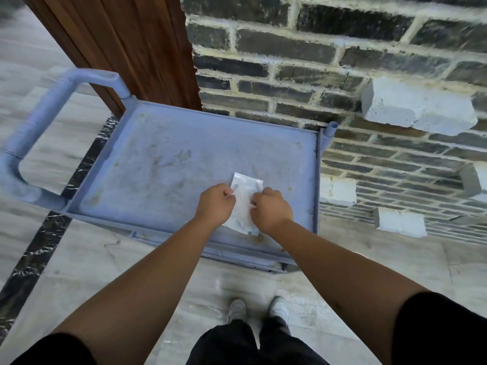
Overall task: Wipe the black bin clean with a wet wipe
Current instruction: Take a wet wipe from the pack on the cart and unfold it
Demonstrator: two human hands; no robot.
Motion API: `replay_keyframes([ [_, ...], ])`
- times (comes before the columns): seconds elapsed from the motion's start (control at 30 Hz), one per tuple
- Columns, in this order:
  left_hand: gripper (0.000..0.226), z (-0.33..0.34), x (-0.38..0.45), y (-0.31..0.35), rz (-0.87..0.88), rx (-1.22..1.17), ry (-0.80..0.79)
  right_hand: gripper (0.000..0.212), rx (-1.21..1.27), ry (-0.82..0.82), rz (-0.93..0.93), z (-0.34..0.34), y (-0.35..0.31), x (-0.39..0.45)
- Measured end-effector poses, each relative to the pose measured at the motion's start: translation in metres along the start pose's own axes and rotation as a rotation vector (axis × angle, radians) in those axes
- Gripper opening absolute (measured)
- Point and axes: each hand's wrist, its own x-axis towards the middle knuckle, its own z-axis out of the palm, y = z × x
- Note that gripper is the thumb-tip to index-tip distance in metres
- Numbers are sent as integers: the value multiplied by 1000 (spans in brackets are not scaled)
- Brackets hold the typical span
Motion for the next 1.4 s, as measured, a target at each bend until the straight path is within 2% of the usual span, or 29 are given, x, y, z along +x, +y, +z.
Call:
replay_keyframes([
  [0.1, 16, -8, -10, 7, -6, -193, -5, 4, 310, 54, -22, -7, -1, -9],
  [0.2, 19, -19, -24, 18, -107, -571, -52, 23, 896, 46, 59, -23, -2, -29],
  [0.27, 17, -25, -36, 25, -190, -824, -128, 21, 1203, 56, 121, -33, 0, -45],
  [0.3, 15, -27, -41, 28, -206, -897, -171, 19, 1278, 68, 138, -37, 1, -51],
  [0.37, 12, -28, -54, 36, -197, -987, -236, 20, 1275, 148, 157, -46, 2, -68],
  [0.47, 13, -26, -69, 52, -180, -1063, -262, 32, 914, 316, 68, -54, 8, -92],
  [0.57, 9, -21, -82, 69, -107, -1053, -354, 35, 735, 364, -67, -59, 10, -117],
  [0.63, 6, -16, -91, 78, -41, -1021, -456, 34, 722, 388, 5, -63, 12, -131],
  [0.77, 24, -3, -110, 91, 93, -1033, -649, 22, 905, 446, 162, -69, 24, -153],
  [0.87, 33, 12, -125, 101, 183, -876, -688, 5, 986, 474, 169, -70, 40, -172],
  [0.97, 27, 26, -138, 112, 184, -751, -648, 24, 1068, 497, 170, -69, 55, -191],
  [1.17, 25, 58, -167, 134, 185, -690, -640, 31, 1471, 510, 230, -65, 96, -231],
  [1.3, 23, 88, -186, 146, 83, -729, -601, 31, 1669, 507, 326, -65, 143, -258],
  [1.4, 26, 117, -209, 157, 27, -817, -624, 23, 1906, 478, 344, -68, 183, -281],
])
